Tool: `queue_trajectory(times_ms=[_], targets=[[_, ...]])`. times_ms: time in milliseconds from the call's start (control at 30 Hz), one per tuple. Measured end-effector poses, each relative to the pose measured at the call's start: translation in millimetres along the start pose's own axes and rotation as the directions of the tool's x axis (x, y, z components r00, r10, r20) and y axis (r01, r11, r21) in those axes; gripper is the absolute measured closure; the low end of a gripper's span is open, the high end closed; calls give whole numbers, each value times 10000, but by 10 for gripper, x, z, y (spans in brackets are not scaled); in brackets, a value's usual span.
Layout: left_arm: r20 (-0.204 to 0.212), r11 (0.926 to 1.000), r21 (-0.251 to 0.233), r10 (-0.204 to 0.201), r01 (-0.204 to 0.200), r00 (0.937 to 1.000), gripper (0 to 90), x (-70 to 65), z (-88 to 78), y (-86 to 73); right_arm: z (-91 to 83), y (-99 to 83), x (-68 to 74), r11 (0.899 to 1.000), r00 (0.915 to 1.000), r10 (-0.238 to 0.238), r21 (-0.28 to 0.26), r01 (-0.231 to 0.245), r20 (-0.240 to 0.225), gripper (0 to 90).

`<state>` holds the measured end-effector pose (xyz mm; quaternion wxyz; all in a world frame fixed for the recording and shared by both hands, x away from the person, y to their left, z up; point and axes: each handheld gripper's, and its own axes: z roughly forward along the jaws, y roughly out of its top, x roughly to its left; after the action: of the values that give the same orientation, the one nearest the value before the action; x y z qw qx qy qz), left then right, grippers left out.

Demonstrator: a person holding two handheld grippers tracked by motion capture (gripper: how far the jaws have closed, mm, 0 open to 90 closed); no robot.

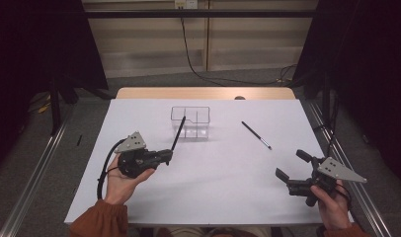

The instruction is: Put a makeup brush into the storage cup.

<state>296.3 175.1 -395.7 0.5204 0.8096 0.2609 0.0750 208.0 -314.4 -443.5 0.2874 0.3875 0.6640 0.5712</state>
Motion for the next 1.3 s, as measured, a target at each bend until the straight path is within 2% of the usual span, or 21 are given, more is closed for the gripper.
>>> queue_trajectory(times_ms=[133, 167, 333, 733, 833, 1100, 1200, 1300], targets=[[225, 9999, 144, 41, -45, 9997, 838, -52, 60, 11, 15, 25, 24, 9999, 9999, 64, -119, -66, -136, 0], [396, 9996, 266, 22, -32, 9992, 838, -69, 93, 18, 23, 30, 30, 9999, 9998, 131, -91, -132, -162, 0], [607, 9994, 335, -13, -8, 9982, 838, -100, 144, 32, 57, 59, 58, 9993, 9985, 368, -99, -372, -412, 0], [1081, 9969, 651, 380, -452, 9934, 838, -271, 309, 98, 257, 98, 197, 9990, 9960, 223, 412, -187, -867, 0], [1229, 9966, 617, 474, -553, 9913, 839, -316, 338, 132, 308, 110, 257, 9989, 9930, 115, 475, -59, -1171, 0], [1661, 9917, 866, 795, -948, 9829, 838, -428, 456, 190, 396, 185, 323, 9989, 9866, 170, 469, -95, -1621, 0], [1652, 9897, 935, 923, -1088, 9819, 838, -457, 487, 229, 457, 232, 361, 9986, 9816, 90, 521, 10, -1906, 0], [1851, 9876, 1031, 978, -1183, 9778, 839, -473, 516, 279, 528, 276, 408, 9984, 9759, -10, 555, 135, -2182, 0]])
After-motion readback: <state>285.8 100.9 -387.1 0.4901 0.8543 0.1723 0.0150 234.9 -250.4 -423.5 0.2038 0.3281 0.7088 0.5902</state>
